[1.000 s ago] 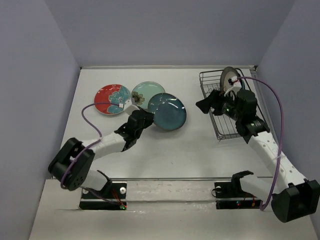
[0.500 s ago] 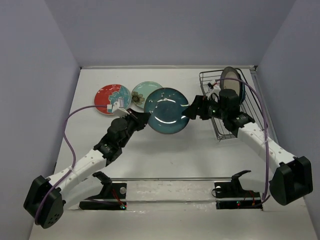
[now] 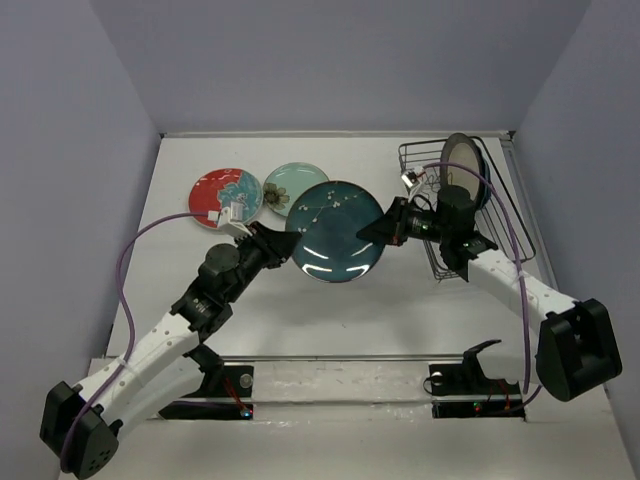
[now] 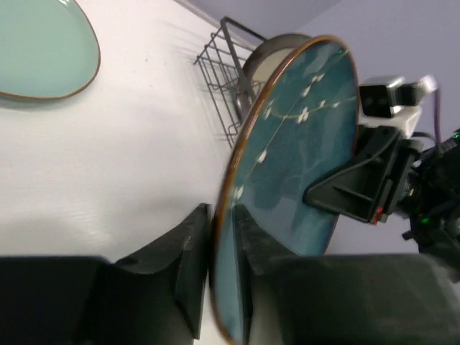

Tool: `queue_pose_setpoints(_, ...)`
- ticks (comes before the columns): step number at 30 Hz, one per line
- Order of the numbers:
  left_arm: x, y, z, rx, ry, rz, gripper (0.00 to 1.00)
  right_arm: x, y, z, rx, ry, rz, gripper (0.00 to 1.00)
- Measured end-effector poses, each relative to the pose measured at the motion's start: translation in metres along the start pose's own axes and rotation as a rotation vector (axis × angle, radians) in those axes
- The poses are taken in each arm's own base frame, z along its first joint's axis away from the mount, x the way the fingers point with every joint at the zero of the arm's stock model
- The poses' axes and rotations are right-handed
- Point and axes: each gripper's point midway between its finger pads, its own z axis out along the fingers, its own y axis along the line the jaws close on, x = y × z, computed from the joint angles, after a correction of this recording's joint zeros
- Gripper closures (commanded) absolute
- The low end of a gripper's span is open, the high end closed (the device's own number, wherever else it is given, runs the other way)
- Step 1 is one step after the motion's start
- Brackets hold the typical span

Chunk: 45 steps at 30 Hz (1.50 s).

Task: Load the plates into the dish rack

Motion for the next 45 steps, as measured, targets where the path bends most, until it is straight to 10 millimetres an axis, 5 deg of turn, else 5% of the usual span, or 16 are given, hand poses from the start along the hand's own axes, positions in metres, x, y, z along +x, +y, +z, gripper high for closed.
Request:
queue_pose_setpoints(2,0.001,0.004,-0.001,-0.015,0.005,0.003,0.19,-0.001,0.011,-0.002,-0.057,-0.002,0.009,0.93)
queue_pose_setpoints(3,-0.002,-0.001,-0.001,0.002,0.0,-0.004,0.19,-0.001,0.014,-0.003,-0.063,-0.002,0.005,0.93)
queue_pose_setpoints(4,-0.005,-0.006,-0.001,0.014,-0.001,0.0,0.03,0.002,0.014,-0.003,-0.06,0.0,0.022,0.93)
queue_pose_setpoints(5,-0.01,-0.014,-0.003,0.031,-0.007,0.003,0.01,0.002,0.015,-0.004,-0.059,0.0,0.02,0.93)
queue_pose_setpoints(10,-0.048,-0.042,-0.019,0.038,-0.082,0.078,0.01,-0.014,0.019,-0.014,0.013,-0.052,-0.024,0.93)
queue_pose_setpoints(14,-0.086,-0.062,-0.045,0.034,-0.178,0.165,0.01,-0.062,0.003,-0.036,0.194,-0.184,-0.081,0.93)
queue_pose_setpoints(19,-0.099,-0.049,-0.072,-0.042,-0.209,0.28,0.01,-0.137,-0.033,-0.083,0.59,-0.402,-0.253,0.93)
queue_pose_setpoints(23,-0.095,-0.027,-0.078,-0.128,-0.19,0.36,0.01,-0.172,-0.06,-0.126,0.879,-0.502,-0.357,0.93)
queue_pose_setpoints(26,-0.091,-0.012,-0.079,-0.175,-0.176,0.406,0.01,-0.179,-0.09,-0.151,1.096,-0.488,-0.43,0.93)
queue_pose_setpoints(33,-0.069,0.004,-0.071,-0.178,-0.09,0.464,0.01,-0.179,-0.142,-0.172,1.404,-0.325,-0.59,0.93)
queue_pose_setpoints(45,-0.068,-0.005,-0.071,-0.113,-0.078,0.491,0.01,-0.206,-0.152,-0.193,1.573,-0.341,-0.73,0.93)
